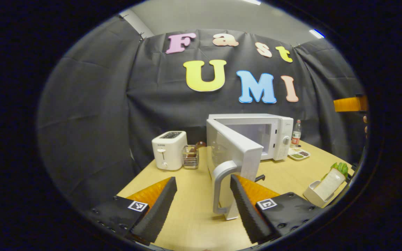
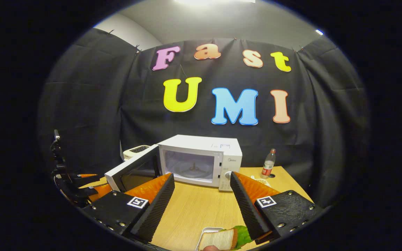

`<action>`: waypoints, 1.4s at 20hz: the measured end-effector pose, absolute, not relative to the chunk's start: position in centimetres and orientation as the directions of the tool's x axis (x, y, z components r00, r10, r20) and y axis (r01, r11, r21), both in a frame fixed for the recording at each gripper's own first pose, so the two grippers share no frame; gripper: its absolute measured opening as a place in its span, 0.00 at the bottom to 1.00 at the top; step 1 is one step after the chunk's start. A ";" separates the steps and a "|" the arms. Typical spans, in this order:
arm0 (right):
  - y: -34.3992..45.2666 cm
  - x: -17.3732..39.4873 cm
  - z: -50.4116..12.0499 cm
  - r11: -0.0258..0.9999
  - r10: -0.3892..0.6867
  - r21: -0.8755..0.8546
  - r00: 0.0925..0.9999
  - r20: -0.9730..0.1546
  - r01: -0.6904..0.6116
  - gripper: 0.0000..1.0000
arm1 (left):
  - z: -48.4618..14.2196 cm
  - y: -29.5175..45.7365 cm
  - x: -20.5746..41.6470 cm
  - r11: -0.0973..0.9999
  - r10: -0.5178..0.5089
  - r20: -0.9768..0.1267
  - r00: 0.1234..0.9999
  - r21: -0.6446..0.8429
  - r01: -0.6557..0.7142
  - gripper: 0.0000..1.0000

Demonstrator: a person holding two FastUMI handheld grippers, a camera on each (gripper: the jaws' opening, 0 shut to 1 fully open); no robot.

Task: Open the microwave oven with the left hand, put the food in, and close the microwave oven.

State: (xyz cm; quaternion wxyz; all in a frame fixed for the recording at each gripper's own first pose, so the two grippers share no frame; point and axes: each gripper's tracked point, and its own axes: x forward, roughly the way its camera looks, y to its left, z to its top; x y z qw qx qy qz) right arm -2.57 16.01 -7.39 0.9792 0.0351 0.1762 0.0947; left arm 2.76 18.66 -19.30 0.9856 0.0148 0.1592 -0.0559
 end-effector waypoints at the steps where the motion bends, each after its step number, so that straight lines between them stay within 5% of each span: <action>1: 15.6 -2.7 -8.7 0.975 0.221 0.120 0.895 -0.387 -0.188 0.97 | -17.6 19.0 2.2 0.995 -0.081 -0.287 0.955 0.025 0.092 0.94; 2: 14.8 -2.8 -9.5 0.974 0.225 0.123 0.879 -0.420 -0.190 0.97 | -16.4 19.2 1.5 0.997 -0.061 -0.266 0.962 0.031 0.072 1.00; 5: 12.2 -2.8 -11.6 0.973 0.229 0.141 0.841 -0.491 -0.183 0.97 | -12.3 18.6 0.1 0.999 -0.025 -0.209 0.978 0.014 0.029 0.94; 9: 9.5 -3.5 -15.8 0.965 0.259 0.189 0.753 -0.605 -0.179 0.98 | -7.6 16.8 -0.9 1.000 0.014 -0.132 0.991 -0.013 -0.015 0.99; 17: 7.1 -7.4 -23.7 0.919 0.376 0.384 0.491 -0.786 -0.090 0.97 | -3.3 12.3 -2.2 0.999 0.054 -0.064 0.996 -0.004 -0.054 0.98; 24: 9.1 -11.4 -27.1 0.796 0.564 0.600 0.263 -0.782 0.077 0.99 | -2.3 10.1 -2.6 0.995 0.098 -0.057 0.994 0.030 -0.096 0.99; 26: 9.8 -12.3 -27.3 0.758 0.609 0.639 0.209 -0.765 0.130 0.83 | -2.1 9.8 -3.0 0.993 0.112 -0.057 0.992 0.041 -0.110 0.98; 28: 10.6 -12.7 -27.7 0.723 0.645 0.669 0.181 -0.743 0.171 0.80 | -1.9 9.7 -3.4 0.990 0.131 -0.055 0.990 0.051 -0.129 0.94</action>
